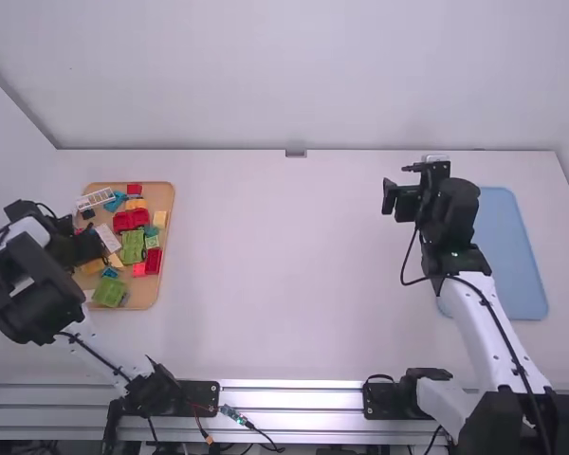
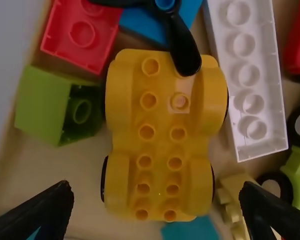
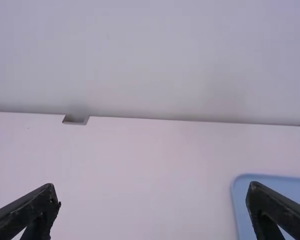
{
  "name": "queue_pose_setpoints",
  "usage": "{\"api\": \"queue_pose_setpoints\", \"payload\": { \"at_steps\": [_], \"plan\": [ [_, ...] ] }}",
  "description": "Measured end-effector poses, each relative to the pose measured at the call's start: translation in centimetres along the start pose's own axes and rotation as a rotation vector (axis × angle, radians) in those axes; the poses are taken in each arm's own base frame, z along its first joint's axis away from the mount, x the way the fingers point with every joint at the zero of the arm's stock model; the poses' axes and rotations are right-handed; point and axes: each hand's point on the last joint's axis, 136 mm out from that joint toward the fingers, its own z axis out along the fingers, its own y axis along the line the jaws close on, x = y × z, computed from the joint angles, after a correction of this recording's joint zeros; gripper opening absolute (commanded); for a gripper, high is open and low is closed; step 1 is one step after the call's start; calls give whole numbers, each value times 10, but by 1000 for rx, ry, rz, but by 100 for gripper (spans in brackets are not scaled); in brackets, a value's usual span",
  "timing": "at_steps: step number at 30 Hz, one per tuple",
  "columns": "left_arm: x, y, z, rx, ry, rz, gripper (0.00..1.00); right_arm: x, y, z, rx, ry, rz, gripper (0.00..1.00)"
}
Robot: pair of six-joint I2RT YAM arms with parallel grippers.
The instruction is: Assemble lego blocks to make yellow taxi
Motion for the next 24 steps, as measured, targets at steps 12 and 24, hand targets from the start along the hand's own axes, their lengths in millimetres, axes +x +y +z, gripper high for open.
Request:
{"api": "queue_pose_setpoints", "payload": {
  "at_steps": [12, 24],
  "plan": [
    [0, 1, 11, -10, -36, -3, 84, 1, -4, 0, 10, 4, 4, 99],
    [5, 0, 16, -8, -31, -12, 89, 2, -4, 0, 10, 8, 2, 99]
  ]
}}
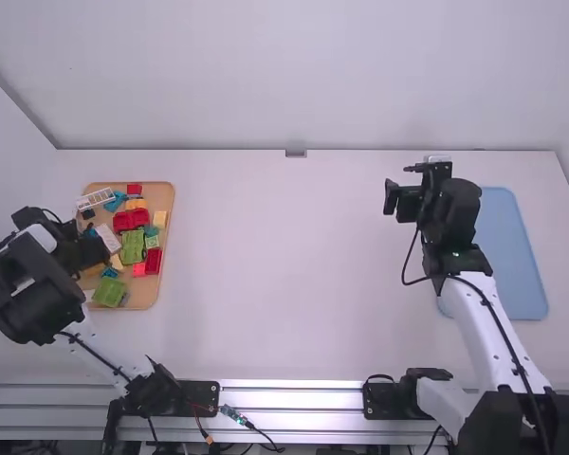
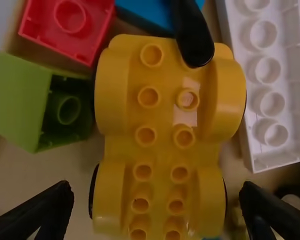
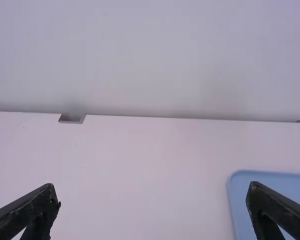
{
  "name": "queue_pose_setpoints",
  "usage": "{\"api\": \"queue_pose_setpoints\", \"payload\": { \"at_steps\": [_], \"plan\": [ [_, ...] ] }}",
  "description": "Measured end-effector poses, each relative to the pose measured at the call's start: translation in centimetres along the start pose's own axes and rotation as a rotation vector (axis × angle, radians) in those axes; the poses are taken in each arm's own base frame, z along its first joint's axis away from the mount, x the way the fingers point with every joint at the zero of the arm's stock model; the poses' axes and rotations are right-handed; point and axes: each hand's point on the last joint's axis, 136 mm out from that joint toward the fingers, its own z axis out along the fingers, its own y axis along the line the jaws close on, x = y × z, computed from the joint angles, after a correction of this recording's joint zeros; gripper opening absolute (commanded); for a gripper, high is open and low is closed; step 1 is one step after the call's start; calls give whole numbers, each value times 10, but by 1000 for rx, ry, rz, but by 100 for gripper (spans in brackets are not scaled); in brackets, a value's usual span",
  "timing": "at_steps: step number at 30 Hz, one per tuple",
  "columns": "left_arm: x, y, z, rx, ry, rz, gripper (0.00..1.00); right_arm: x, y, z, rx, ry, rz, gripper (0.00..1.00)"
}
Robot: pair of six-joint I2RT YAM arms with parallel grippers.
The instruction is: Assemble lego blocks to make yellow taxi
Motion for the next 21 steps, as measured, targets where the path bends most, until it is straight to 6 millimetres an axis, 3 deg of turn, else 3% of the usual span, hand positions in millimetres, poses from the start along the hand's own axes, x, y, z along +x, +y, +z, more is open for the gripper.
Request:
{"api": "queue_pose_setpoints", "payload": {
  "at_steps": [16, 21],
  "plan": [
    [2, 1, 11, -10, -38, 4, 79, 1, -1, 0, 3, 4, 2, 99],
    [0, 2, 11, -13, -47, 6, 70, 1, -1, 0, 3, 4, 3, 99]
  ]
}}
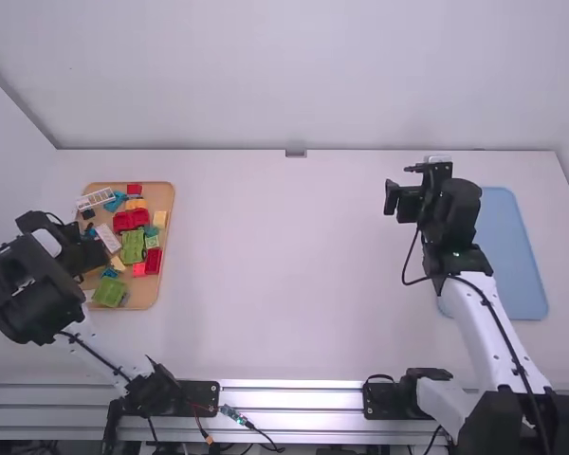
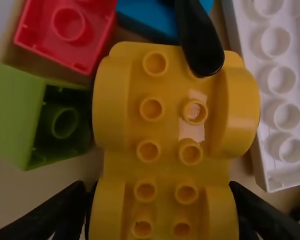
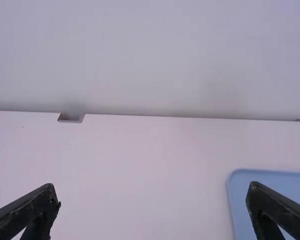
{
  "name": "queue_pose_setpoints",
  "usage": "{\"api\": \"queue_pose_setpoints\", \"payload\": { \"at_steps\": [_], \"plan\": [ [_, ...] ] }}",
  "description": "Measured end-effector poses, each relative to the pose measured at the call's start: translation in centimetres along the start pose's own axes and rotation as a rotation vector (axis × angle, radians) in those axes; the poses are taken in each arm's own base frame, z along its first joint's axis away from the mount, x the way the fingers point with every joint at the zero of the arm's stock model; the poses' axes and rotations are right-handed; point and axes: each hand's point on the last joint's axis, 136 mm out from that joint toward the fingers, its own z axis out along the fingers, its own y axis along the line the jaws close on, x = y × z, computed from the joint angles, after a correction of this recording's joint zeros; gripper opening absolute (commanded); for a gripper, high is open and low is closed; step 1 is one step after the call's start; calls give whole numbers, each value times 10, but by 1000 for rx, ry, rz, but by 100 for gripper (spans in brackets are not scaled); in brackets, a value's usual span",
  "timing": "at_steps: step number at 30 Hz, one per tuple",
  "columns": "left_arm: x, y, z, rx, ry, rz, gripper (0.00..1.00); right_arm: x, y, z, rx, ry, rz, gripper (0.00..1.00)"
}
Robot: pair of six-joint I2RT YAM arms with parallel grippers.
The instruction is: Assemble lego blocks to make yellow taxi
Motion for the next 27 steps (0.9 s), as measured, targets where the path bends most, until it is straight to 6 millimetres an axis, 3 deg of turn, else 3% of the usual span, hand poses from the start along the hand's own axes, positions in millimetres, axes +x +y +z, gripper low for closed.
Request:
{"api": "queue_pose_setpoints", "payload": {
  "at_steps": [7, 10, 13, 16, 23, 27],
  "plan": [
    [-2, -2, 0, 0, -6, 5, 58, 0, 0, 0, 0, 0, -1, 99],
    [-3, -2, 0, 0, -10, 8, 46, 0, 0, 0, 0, 0, -1, 99],
    [-3, -2, 0, -1, -10, 4, 50, 0, 0, 0, 0, 0, 1, 99],
    [-3, -2, 0, -1, -9, -5, 44, 0, 0, 0, 0, 0, 0, 99],
    [0, -4, -3, 5, 16, -114, 11, -1, 0, 0, 0, -3, -2, 99],
    [-5, -5, -21, 3, 7, -169, 2, -1, 0, 0, 0, -5, -2, 99]
  ]
}}
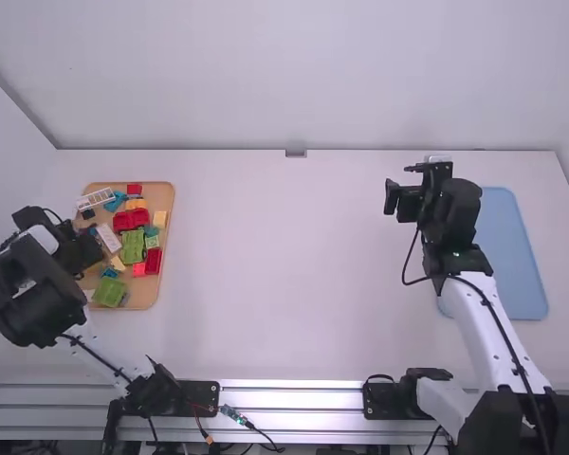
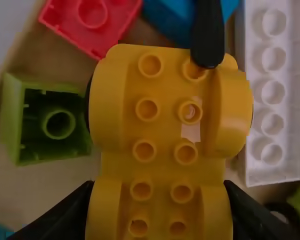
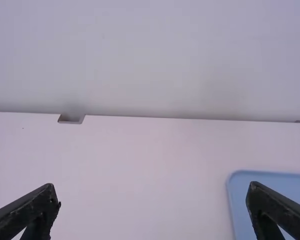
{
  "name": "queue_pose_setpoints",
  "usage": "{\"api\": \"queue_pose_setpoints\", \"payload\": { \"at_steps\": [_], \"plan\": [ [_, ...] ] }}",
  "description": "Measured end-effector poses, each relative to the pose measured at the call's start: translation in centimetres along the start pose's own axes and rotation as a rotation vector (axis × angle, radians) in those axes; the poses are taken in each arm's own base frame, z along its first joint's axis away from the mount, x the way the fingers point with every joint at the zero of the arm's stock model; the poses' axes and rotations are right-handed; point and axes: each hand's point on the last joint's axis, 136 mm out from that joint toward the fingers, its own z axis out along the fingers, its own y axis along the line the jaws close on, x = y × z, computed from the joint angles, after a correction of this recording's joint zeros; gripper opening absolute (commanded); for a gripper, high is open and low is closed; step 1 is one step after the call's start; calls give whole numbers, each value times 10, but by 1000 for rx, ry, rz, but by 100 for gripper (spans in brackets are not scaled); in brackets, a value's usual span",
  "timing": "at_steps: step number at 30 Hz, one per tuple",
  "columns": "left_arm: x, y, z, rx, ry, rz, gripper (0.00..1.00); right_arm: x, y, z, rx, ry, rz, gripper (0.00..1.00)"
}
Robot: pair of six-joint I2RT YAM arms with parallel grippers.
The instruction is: Assemble lego blocks to make yellow taxi
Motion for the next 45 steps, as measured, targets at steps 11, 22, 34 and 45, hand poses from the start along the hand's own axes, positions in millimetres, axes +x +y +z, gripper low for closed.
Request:
{"api": "queue_pose_setpoints", "payload": {
  "at_steps": [11, 22, 34, 45],
  "plan": [
    [-6, -127, -115, 97, -173, 338, 2, 0, 0, 0, 0, 2, 1, 99],
    [176, -342, -148, 402, -70, 1410, 2, 4, 0, 0, 0, 15, 1, 99],
    [318, -374, -94, 413, 26, 2008, 2, -3, 2, -19, 0, 5, 1, 99],
    [340, -379, -74, 542, 39, 2045, 2, -9, 3, -24, 0, -14, 0, 99]
  ]
}}
